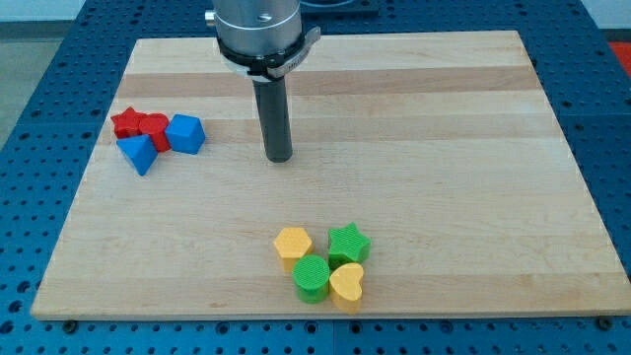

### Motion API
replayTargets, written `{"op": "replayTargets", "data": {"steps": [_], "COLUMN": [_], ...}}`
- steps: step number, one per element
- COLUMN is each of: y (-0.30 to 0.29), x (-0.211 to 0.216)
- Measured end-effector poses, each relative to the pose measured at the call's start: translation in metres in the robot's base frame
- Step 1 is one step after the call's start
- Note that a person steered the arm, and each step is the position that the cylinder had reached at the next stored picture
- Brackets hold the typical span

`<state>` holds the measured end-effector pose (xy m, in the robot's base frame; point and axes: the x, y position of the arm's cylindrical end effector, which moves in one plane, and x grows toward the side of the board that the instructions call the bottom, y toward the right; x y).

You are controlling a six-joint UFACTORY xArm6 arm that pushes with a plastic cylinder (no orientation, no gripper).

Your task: Form a line with red blocks and blue blocks

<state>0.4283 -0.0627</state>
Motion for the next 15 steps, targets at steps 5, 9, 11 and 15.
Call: {"op": "replayTargets", "data": {"steps": [5,9,11,15], "y": [-0.109,-0.198,-0.207,-0.226], "x": [0.108,0.019,0.012,-0.090]}}
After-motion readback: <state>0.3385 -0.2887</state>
